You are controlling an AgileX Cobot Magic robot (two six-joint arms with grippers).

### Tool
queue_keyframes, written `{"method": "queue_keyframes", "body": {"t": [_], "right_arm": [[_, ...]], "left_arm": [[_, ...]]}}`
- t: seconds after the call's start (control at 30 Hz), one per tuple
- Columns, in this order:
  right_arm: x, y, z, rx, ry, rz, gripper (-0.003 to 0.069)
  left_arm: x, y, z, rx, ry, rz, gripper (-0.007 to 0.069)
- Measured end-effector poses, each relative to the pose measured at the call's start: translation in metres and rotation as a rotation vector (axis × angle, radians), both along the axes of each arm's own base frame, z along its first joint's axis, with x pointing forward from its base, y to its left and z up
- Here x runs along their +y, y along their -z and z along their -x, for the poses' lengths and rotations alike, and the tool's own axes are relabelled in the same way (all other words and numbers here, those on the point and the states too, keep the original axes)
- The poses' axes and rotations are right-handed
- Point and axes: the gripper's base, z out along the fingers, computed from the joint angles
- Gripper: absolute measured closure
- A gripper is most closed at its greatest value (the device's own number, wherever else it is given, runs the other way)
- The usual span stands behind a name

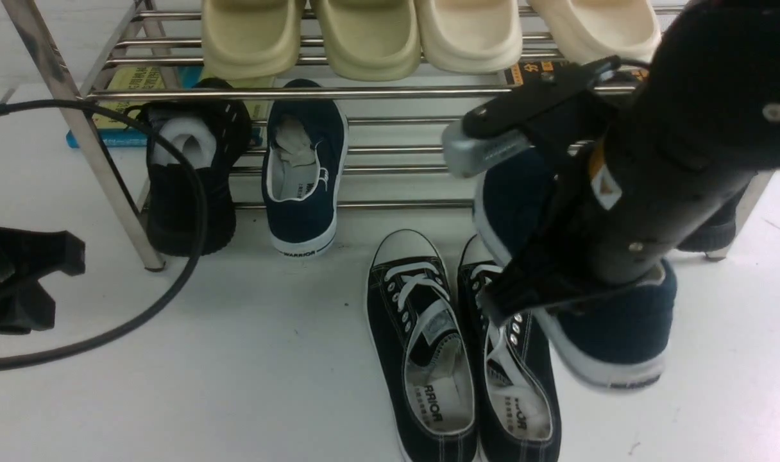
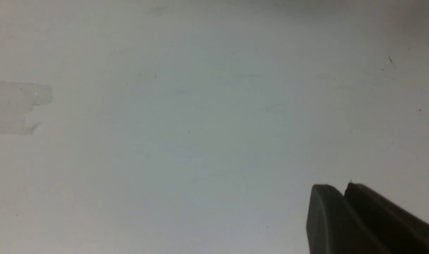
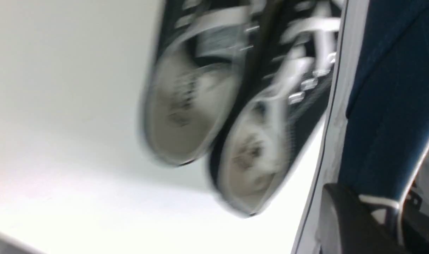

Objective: Take the shoes off the shelf with your hand on the white table.

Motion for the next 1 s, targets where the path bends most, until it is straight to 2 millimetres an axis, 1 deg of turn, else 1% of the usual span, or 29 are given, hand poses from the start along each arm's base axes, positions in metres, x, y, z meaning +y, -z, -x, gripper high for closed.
{"method": "queue_keyframes", "body": {"t": [0.07,0.1,0.13,0.17,0.23,0.27,0.3,0.37,0.4,0.43,0.47,0.53,0.67,0.77,0.8,0.87,0.97,1.0], "right_arm": [[0.01,0.0,0.01,0.001,-0.021,-0.015,0.0623],[0.027,0.003,0.026,0.003,-0.043,-0.058,0.0623],[0.03,0.004,0.027,0.007,-0.044,-0.062,0.0623],[0.047,0.008,0.037,0.014,-0.041,-0.116,0.0623],[0.062,0.016,0.041,0.023,-0.034,-0.142,0.0623],[0.067,0.02,0.041,0.026,-0.035,-0.146,0.0623],[0.08,0.029,0.039,0.04,-0.028,-0.152,0.0623],[0.09,0.035,0.037,0.056,-0.025,-0.15,0.0623],[0.1,0.043,0.034,0.075,-0.026,-0.14,0.0623],[0.106,0.047,0.032,0.084,-0.029,-0.138,0.0623],[0.116,0.05,0.029,0.095,-0.041,-0.142,0.0623],[0.129,0.055,0.026,0.117,-0.06,-0.152,0.0623],[0.147,0.063,0.023,0.144,-0.086,-0.184,0.0623],[0.162,0.079,0.018,0.142,-0.089,-0.21,0.0622],[0.164,0.081,0.017,0.14,-0.089,-0.214,0.0622],[0.175,0.098,0.012,0.124,-0.089,-0.244,0.0621],[0.189,0.118,0.006,0.1,-0.089,-0.3,0.0618],[0.192,0.12,0.004,0.092,-0.085,-0.321,0.0618]], "left_arm": [[0.0,0.0,0.0,-0.003,0.001,-0.002,0.0575],[0.0,-0.001,-0.001,-0.014,0.0,-0.004,0.0605],[0.0,-0.001,-0.001,-0.016,0.001,-0.006,0.0607],[0.001,-0.002,0.0,-0.028,0.003,-0.016,0.0615],[0.002,-0.007,0.004,-0.046,0.005,-0.029,0.0616],[0.003,-0.009,0.006,-0.055,0.005,-0.036,0.0616],[0.005,-0.02,0.012,-0.091,0.004,-0.058,0.0616],[0.006,-0.03,0.018,-0.125,0.002,-0.072,0.0616],[0.008,-0.041,0.023,-0.157,-0.005,-0.089,0.0616],[0.009,-0.047,0.026,-0.168,-0.012,-0.095,0.0616],[0.01,-0.055,0.03,-0.185,-0.024,-0.102,0.0616],[0.011,-0.064,0.035,-0.195,-0.035,-0.106,0.0616],[0.011,-0.066,0.035,-0.188,-0.037,-0.108,0.0616],[0.011,-0.065,0.036,-0.183,-0.038,-0.108,0.0614],[0.011,-0.065,0.036,-0.182,-0.038,-0.108,0.0614],[0.011,-0.065,0.036,-0.182,-0.038,-0.108,0.0614],[0.011,-0.065,0.036,-0.179,-0.038,-0.108,0.0614],[0.011,-0.065,0.036,-0.178,-0.038,-0.108,0.0613]]}}
